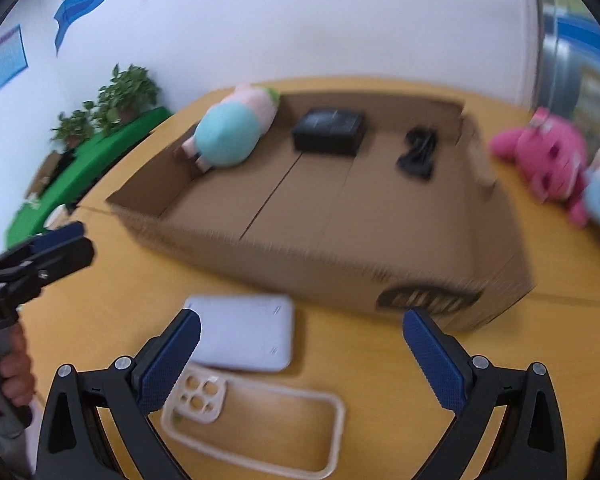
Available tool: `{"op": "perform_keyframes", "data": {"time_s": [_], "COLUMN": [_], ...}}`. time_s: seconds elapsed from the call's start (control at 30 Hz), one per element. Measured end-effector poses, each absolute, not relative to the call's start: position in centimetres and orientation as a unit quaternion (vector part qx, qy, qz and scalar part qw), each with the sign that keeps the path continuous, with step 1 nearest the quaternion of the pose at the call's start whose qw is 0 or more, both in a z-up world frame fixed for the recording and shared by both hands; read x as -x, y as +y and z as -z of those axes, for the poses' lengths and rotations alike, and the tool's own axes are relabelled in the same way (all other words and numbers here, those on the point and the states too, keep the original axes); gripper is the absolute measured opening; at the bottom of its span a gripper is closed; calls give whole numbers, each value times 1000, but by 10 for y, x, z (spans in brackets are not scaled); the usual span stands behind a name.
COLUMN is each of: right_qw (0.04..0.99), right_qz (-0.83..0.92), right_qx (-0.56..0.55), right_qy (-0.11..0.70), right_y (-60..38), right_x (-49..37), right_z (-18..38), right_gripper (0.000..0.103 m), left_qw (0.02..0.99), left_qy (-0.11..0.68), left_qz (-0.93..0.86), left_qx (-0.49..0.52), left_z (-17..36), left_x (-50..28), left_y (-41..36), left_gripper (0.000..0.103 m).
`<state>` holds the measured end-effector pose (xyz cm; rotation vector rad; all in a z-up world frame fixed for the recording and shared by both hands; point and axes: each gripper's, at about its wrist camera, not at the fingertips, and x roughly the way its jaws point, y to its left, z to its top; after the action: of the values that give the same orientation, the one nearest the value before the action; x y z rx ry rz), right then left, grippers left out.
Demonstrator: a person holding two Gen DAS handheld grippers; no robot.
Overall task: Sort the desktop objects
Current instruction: 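Move both grippers to the white power bank and close on it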
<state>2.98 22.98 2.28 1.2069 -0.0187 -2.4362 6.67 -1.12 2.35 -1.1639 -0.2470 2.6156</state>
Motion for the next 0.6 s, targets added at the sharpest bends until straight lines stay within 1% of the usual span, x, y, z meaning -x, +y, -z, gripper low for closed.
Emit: {"op": "perform_keyframes", "data": {"time_s": [0.17,0.27,0.37,0.43,0.5,0.53,0.6], "right_qw": [255,271,284,289,296,301,317], "right_qz": [838,826,814,810,806,802,791], "right_qx": [-482,-495,-506,-510,-512,-516,-523], "right_qy": [-12,-7,-6,-5,7,13,6], "right_y": [225,215,206,200,193,189,183], "right_x": [-28,-26,-21,-18,-14,-12,-10], "right_z": [16,27,37,40,43,45,49], "right_gripper": [103,103,102,102,102,102,99], "left_qw": [172,188,205,213,221,223,228], "left_qy": [-141,-165,-191,-205,-213,-216,-216], "left_qz": [-860,-841,-822,-812,-801,-798,-793], "left_qx": [459,479,496,504,514,517,523], "left_z": [11,26,40,47,53,56,59], "left_x": [-55,-48,-40,-37,-32,-31,-29], "left_y": [-11,-9,-9,-8,-6,-5,-2], "left_gripper": [79,79,77,72,59,56,46]}}
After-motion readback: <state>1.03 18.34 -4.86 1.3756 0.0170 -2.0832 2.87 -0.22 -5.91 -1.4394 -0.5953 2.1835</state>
